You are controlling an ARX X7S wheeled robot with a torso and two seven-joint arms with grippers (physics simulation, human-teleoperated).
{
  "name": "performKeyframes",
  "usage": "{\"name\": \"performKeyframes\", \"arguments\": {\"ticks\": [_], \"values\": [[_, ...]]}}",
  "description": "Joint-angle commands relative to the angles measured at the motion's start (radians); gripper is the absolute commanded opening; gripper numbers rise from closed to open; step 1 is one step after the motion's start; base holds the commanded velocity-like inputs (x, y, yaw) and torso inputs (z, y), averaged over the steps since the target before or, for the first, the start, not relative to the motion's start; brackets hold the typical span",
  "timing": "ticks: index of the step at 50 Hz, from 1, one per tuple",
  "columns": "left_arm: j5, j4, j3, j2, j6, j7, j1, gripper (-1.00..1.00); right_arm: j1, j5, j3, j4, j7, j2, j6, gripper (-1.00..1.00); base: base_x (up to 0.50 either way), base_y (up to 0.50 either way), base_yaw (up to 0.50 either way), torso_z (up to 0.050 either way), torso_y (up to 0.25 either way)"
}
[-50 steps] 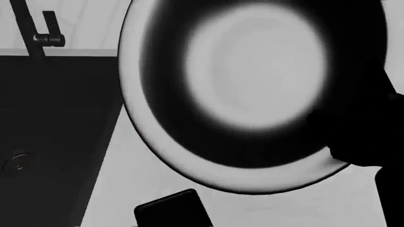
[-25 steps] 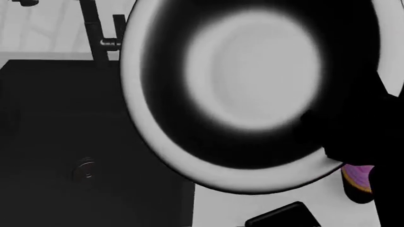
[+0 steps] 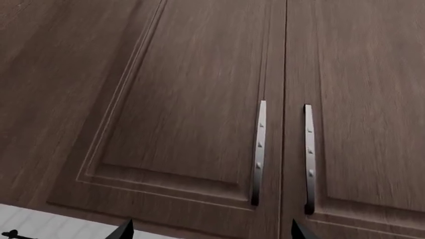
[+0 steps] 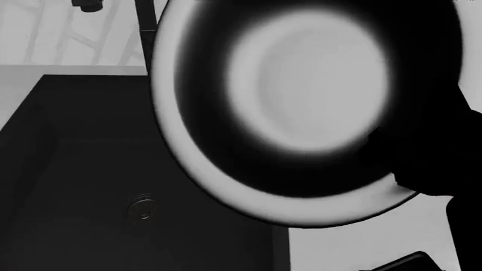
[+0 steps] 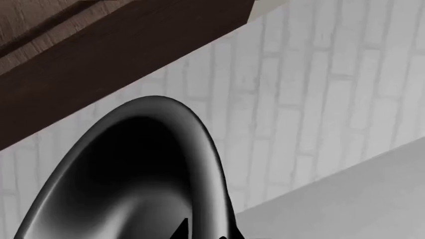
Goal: Move the fresh-baked cupcake off the tray onto the counter, and place the bowl used for mixing into the sink.
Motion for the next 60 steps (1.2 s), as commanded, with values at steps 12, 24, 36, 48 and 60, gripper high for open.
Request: {"name": "performKeyframes", "arguments": {"ticks": [12,24,36,48,60], "values": [[-0.004,0.004,-0.001,0.002,0.006,0.000,0.002,1.00,-0.006,-0.026,0.003,0.006,-0.020,-0.004,-0.008,-1.00,0.11,-0.03,0.00,0.000,0.001],[-0.005,0.003,-0.006,0.002,0.003,0.000,0.002,1.00,-0.007,-0.041,-0.006,0.009,-0.030,-0.002,-0.007,-1.00,0.34,0.00,0.00,0.000,0.001],[-0.013,-0.003,-0.017,-0.001,0.001,0.000,0.002,1.00,-0.020,-0.056,-0.021,0.014,-0.030,-0.005,-0.004,-1.00,0.19,0.00,0.00,0.000,0.002],[-0.032,-0.020,-0.034,-0.004,0.015,0.002,0.009,1.00,-0.133,-0.079,-0.155,0.021,0.056,-0.005,0.082,-1.00,0.00,0.00,0.00,0.000,0.000],[-0.044,-0.034,-0.047,-0.007,-0.001,0.001,0.005,1.00,-0.033,0.033,-0.376,0.020,0.238,0.014,0.127,-1.00,0.00,0.00,0.00,0.000,0.001]]}}
